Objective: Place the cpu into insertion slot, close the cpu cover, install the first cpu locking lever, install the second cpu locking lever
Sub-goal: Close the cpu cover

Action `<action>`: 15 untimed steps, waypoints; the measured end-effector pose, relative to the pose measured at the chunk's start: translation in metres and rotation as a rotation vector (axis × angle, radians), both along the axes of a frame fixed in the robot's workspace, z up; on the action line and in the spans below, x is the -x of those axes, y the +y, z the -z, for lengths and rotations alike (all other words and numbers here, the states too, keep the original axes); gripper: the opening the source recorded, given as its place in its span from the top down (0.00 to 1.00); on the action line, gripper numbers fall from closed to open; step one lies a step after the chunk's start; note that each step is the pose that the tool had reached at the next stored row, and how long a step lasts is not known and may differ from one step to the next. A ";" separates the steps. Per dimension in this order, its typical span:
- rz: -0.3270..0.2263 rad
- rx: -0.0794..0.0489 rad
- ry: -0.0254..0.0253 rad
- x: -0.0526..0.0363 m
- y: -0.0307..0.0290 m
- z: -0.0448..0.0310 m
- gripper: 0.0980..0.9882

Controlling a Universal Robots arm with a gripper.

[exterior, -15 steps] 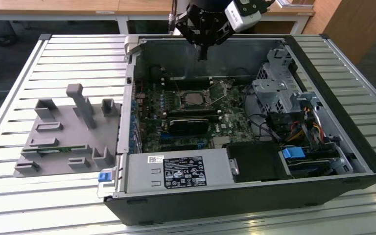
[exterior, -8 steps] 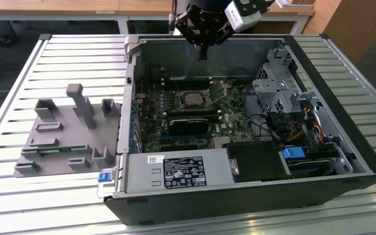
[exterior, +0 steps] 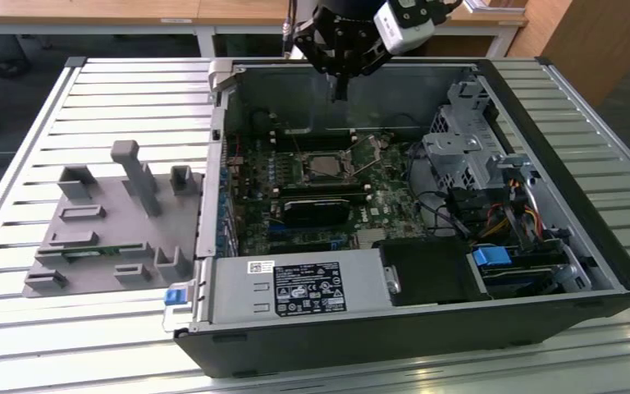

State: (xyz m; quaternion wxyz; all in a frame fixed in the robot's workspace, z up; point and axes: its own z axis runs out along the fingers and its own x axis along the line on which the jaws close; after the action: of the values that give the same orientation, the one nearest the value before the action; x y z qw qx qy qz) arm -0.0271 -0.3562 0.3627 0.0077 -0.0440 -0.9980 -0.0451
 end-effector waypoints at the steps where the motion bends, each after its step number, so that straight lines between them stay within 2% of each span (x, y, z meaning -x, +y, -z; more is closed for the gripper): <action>1: 0.016 0.000 0.0000 0.0000 0.0001 0.0001 0.99; 15: 0.227 0.002 -0.0002 -0.0001 0.0015 0.0021 0.99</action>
State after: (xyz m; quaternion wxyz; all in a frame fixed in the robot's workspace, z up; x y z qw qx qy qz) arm -0.0270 -0.3546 0.3606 0.0024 -0.1569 -0.9866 -0.0446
